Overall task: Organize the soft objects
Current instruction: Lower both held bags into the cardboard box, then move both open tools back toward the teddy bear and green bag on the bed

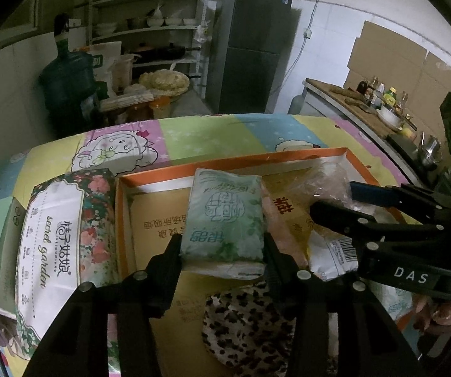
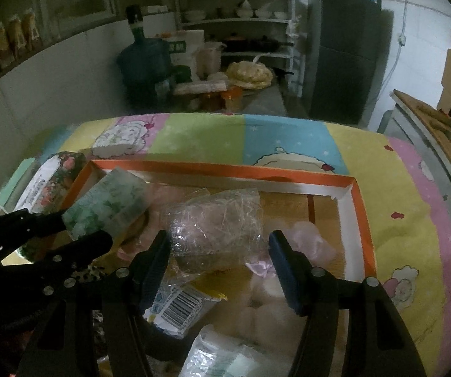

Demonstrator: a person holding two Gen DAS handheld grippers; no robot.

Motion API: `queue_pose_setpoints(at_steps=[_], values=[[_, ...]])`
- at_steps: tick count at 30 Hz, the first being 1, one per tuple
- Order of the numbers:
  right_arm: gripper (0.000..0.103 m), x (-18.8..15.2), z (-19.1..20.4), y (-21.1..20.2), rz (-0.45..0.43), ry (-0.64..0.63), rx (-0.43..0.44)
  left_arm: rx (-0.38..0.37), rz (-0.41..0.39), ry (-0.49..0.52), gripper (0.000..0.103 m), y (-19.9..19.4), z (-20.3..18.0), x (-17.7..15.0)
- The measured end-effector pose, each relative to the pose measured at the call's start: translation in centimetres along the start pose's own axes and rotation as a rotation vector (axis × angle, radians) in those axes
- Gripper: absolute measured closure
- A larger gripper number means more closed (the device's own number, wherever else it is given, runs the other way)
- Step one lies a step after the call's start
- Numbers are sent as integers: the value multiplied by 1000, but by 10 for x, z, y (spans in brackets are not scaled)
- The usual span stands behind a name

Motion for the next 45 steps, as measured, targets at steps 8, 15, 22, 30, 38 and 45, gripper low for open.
queue_pose_setpoints(at_steps=[8,15,22,30,38,45], values=[[33,-3,2,-2,-11,-2,15,-19,-23,0,34,-7,-2,0],[31,-6,3,-10,-38,11,33,-37,-63,7,29,-23,-8,1],[31,-10,9,-21,-66,16,38,-43,-99,17,28,-39,-12,1],[31,-12,13,-46,-134,50,63,-40,-168,24,21,-66,-13,2],[31,-20,25,-71,-205,99,121,-44,-222,32,20,-94,-10,-4],[31,-32,41,-88,-265,134,128,-45,-254,15,20,-112,3,-12]])
Point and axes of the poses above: each gripper's, at about its wrist camera, not at the fingertips, and y roughly the way its jaws point, z to its left, x to its top, the point moved 9 cm from there along y, roughly the way its jaws point, and after that the axes turned 11 degrees about z, right-handed, at the moved point
